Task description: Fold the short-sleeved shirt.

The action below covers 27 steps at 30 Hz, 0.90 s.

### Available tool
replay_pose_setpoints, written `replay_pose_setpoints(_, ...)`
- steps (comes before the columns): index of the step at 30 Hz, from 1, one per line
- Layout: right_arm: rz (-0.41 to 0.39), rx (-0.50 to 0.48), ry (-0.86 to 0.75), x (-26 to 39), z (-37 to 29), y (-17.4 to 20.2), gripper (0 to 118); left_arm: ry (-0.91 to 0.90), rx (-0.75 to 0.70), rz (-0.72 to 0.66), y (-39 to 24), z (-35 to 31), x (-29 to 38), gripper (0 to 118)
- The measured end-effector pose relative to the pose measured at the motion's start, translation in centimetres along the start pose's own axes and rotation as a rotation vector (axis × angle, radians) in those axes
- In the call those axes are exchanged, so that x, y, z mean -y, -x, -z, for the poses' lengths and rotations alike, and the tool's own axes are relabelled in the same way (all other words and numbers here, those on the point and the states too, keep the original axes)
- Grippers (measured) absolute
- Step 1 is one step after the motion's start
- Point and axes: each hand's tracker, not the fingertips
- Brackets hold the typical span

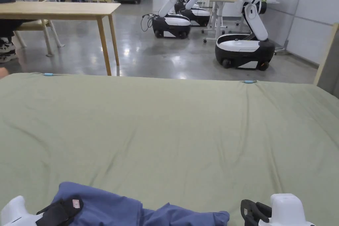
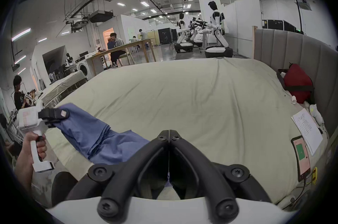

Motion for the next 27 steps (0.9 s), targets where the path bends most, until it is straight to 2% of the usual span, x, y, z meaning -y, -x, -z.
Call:
replay_pose_setpoints(4, 0.004, 0.001, -0.004, 0.1, -0.6, -0.3, 1, 0.004, 0.042, 0.345, -8.5, 2.2, 2.8, 11)
replay_pose_setpoints(7, 0.000, 0.017, -0.009, 0.4, -1.4, -1.0, 1, 0.096, 0.060, 0.630, -16.1, 5.5, 7.9, 11)
replay_pose_setpoints(11, -0.009, 0.051, -0.010, 0.9, -2.3, -2.4, 1, 0.273, -0.180, 1.090, -20.9, 12.6, 17.4, 11)
replay_pose_setpoints(12, -0.010, 0.061, -0.009, 1.0, -2.4, -2.7, 1, 0.290, -0.218, 1.138, -20.8, 13.7, 18.9, 12)
replay_pose_setpoints(13, -0.008, 0.065, -0.008, 1.0, -2.5, -3.0, 1, 0.302, -0.225, 1.129, -20.6, 14.5, 19.8, 17)
replay_pose_setpoints(15, -0.001, 0.062, -0.002, 1.0, -2.6, -3.5, 1, 0.328, -0.204, 1.059, -20.4, 15.0, 20.2, 22)
replay_pose_setpoints(16, -0.002, 0.059, 0.005, 1.0, -2.5, -3.7, 1, 0.343, -0.167, 1.006, -20.0, 14.3, 18.9, 45)
replay_pose_setpoints(17, -0.004, 0.059, 0.009, 1.0, -2.5, -3.9, 1, 0.336, -0.072, 0.908, -20.0, 13.1, 17.4, 80)
replay_pose_setpoints(18, -0.006, 0.057, 0.012, 1.0, -2.4, -4.0, 1, 0.307, -0.010, 0.815, -19.9, 12.0, 15.8, 103)
replay_pose_setpoints(19, -0.006, 0.051, 0.017, 1.1, -2.3, -4.2, 1, 0.263, 0.026, 0.730, -19.8, 10.6, 14.0, 110)
replay_pose_setpoints(21, 0.005, 0.045, 0.024, 1.2, -1.9, -4.3, 1, 0.189, 0.061, 0.593, -18.8, 8.8, 10.3, 115)
replay_pose_setpoints(24, 0.031, 0.023, 0.035, 1.2, -1.5, -4.1, 1, 0.188, 0.055, 0.370, -15.4, 8.9, 7.3, 115)
replay_pose_setpoints(25, 0.032, 0.019, 0.038, 1.2, -1.3, -3.9, 1, 0.209, 0.028, 0.311, -14.2, 9.3, 6.9, 103)
replay_pose_setpoints(26, 0.033, 0.014, 0.040, 1.2, -1.2, -3.7, 1, 0.253, 0.018, 0.272, -13.3, 9.8, 7.0, 76)
replay_pose_setpoints(27, 0.036, 0.007, 0.044, 1.2, -1.1, -3.5, 1, 0.292, 0.052, 0.263, -12.6, 10.4, 7.3, 34)
